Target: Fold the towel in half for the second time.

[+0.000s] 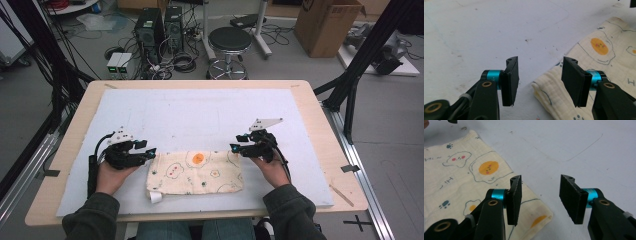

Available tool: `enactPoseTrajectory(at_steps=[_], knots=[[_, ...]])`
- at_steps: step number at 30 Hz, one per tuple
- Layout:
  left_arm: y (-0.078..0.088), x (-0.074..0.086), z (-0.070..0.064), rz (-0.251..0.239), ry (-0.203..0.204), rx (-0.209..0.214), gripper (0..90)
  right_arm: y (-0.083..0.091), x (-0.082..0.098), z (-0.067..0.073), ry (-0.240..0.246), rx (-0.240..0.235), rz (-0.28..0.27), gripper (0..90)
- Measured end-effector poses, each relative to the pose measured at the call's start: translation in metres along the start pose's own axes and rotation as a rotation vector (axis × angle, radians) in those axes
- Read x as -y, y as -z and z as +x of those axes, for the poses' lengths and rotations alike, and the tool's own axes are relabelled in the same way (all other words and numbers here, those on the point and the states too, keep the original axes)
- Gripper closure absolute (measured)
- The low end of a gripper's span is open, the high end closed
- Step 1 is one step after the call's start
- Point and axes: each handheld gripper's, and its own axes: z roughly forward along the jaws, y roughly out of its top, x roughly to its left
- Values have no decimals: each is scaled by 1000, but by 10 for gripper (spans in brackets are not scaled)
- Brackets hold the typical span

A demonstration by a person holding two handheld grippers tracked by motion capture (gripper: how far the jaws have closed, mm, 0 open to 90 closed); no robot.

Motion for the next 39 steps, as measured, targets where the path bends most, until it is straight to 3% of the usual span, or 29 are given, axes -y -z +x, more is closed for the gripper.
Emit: enactPoseTrajectory(at_steps=[3,6,8,14,20,25,33,39], knots=[[-10,-3,1,45,6,10,493,-7,3,-8,-41,-21,33,564],[-17,-8,-1,55,9,4,540,-14,5,-13,-65,-29,77,593],[-22,-9,-2,87,-8,-11,565,-18,7,-16,-80,-32,96,605],[-33,-3,1,213,0,9,592,-26,11,-18,-101,-60,139,602],[-35,-2,-1,232,-25,20,639,-31,13,-16,-83,-58,167,619],[-33,1,-1,219,-16,26,659,-28,15,-15,-81,-53,170,671],[-29,3,-6,215,-57,44,827,-26,16,-8,-38,-47,187,817],[-28,1,-6,196,-61,42,851,-25,15,-8,-54,-52,183,841]])
